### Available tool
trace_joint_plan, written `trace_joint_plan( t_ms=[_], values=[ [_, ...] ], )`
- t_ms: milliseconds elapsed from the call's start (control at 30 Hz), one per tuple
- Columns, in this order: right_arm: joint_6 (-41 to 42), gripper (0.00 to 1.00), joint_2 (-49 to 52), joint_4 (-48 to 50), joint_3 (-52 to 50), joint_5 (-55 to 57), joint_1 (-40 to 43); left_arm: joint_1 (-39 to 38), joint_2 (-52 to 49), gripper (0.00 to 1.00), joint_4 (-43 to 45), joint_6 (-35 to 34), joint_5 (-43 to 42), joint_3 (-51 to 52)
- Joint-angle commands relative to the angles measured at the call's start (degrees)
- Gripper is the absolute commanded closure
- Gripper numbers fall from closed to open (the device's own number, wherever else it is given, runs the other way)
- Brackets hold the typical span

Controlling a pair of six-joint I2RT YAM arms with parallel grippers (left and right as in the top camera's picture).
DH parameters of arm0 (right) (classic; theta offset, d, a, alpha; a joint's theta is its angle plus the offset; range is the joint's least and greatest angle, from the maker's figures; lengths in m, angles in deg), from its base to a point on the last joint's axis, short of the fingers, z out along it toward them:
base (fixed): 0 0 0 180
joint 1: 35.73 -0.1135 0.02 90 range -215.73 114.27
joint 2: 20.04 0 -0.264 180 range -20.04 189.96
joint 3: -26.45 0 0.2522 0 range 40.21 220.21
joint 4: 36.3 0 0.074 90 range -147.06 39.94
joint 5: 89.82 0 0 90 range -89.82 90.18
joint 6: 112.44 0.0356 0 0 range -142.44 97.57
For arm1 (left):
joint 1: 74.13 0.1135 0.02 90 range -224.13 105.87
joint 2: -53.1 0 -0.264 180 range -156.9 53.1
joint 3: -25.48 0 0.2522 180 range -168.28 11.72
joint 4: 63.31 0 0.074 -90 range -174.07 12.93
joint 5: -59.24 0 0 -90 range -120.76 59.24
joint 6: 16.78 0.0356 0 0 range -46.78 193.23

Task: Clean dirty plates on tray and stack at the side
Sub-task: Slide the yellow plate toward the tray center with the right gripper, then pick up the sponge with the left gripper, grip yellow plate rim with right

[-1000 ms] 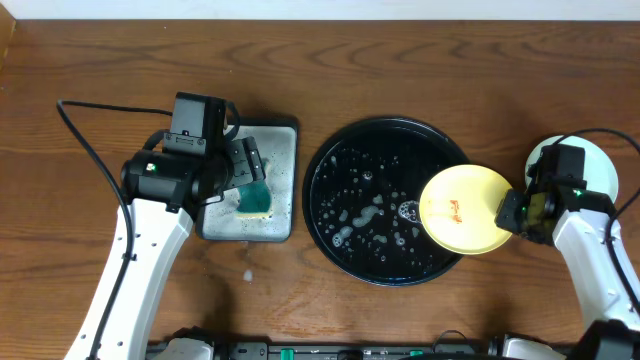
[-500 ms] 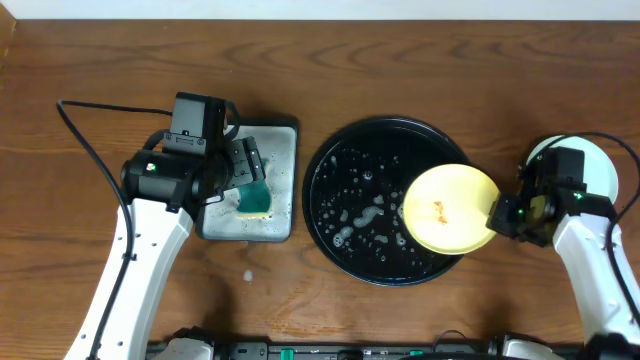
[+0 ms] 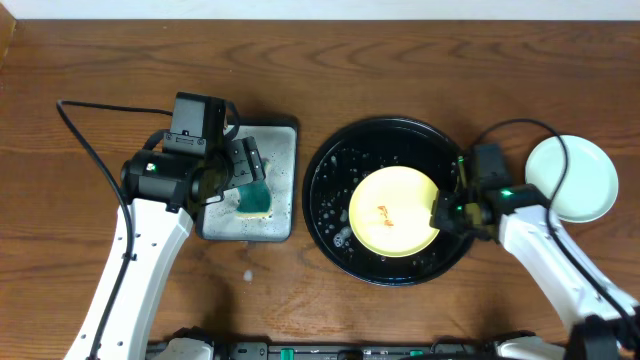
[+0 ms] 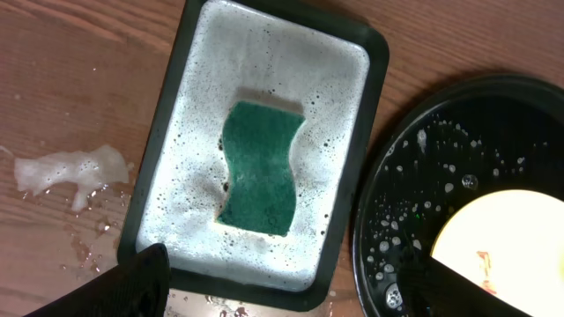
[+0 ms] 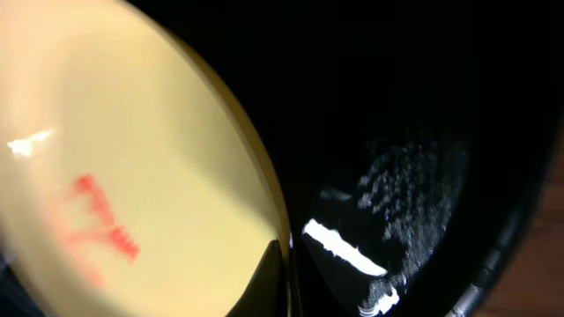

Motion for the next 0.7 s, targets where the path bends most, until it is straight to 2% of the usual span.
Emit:
trace_joint_plan(
  t_ms=[0,100,200,367,500,600,667],
  values=[
    [5.4,0.98,1.6,3.0,0.0,5.3,-1.0,0.3,0.0,0.18,-0.1,0.3,0.3,-0.3],
    [-2.3,0.87,1.5,2.1,3.9,5.3,-1.0,0.3,0.0,0.18,-0.1,0.3,0.3,-0.3],
    [-10.9,0.71,1.5,-4.8,11.4,5.2,-1.0,0.3,0.0,0.18,-0.1,0.2,0.3,-0.3],
    [-20.8,0.69,1.3,-18.6,25.3,4.0,-1.0,0.1,-1.1,0.19,-0.8,-0.2,0.1,1.0],
    [-22.8,0.7,0.7,-20.0,27.6,-1.0,-1.0,-0.3,-3.5,0.2,2.1,-0.3,0.3,5.8],
    [-22.8,0.7,0.5,-20.1,27.6,-6.0,-1.0,-0.3,-7.0,0.25,8.0,-0.3,0.3,10.6],
    [-22.8,0.7,0.5,-20.4,27.6,-7.5,-1.0,-0.3,-10.0,0.32,11.3,-0.3,-0.4,12.7]
  ],
)
